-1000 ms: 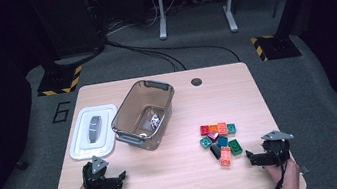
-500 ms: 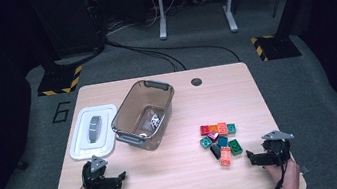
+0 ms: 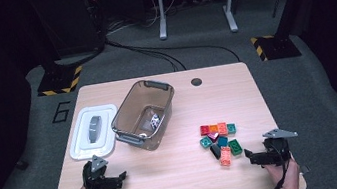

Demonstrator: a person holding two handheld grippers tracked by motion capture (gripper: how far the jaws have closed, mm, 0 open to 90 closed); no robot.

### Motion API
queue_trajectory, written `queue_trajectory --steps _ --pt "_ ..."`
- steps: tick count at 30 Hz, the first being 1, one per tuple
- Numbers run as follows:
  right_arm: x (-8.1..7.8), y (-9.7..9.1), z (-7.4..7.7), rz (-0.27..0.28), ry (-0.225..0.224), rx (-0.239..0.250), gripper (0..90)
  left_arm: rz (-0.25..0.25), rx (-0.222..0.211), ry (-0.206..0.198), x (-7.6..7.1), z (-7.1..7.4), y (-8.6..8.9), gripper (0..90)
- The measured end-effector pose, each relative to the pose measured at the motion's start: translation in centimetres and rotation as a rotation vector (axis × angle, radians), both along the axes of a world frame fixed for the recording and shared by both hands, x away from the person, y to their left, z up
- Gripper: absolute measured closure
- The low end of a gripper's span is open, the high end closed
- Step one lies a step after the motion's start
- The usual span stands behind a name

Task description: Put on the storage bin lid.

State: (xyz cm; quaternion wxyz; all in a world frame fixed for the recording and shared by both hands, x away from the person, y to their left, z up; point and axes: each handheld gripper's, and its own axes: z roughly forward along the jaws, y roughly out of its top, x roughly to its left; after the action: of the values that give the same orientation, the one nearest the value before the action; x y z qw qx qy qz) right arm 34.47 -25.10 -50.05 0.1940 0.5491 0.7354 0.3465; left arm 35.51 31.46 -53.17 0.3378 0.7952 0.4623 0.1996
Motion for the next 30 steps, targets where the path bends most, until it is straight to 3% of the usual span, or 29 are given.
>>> queue_trajectory --steps 3,7,12,13,14,16,20,30 --pt "-0.1 1.0 0.6 0.022 0.002 0.011 2.9 0.0 0.0 0.0 0.0 0.0 0.0 0.1" --pt "0.0 2.6 0.9 0.064 -0.005 -0.01 4.9 0.0 0.0 0.0 0.0 0.0 0.0 0.1" --pt "0.5 4.4 0.4 0.092 0.0 -0.044 15.6 0.0 0.0 0.0 0.0 0.0 0.0 0.1" --pt "0.5 4.4 0.4 0.092 0.0 -0.044 15.6 0.0 0.0 0.0 0.0 0.0 0.0 0.1" --pt "0.6 4.6 0.2 0.1 0.003 -0.047 23.8 0.0 -0.001 0.0 0.0 0.0 0.0 0.1" --pt "0.6 4.7 0.1 0.101 0.005 -0.051 25.6 0.0 0.0 0.0 0.0 0.0 0.0 0.1" --pt "0.6 4.9 -0.2 0.093 0.015 -0.067 38.3 0.002 -0.001 0.0 0.0 0.0 0.0 0.1" --pt "0.4 5.1 -0.8 0.09 0.011 -0.085 53.5 0.0 0.0 -0.001 0.0 0.0 0.0 0.2"
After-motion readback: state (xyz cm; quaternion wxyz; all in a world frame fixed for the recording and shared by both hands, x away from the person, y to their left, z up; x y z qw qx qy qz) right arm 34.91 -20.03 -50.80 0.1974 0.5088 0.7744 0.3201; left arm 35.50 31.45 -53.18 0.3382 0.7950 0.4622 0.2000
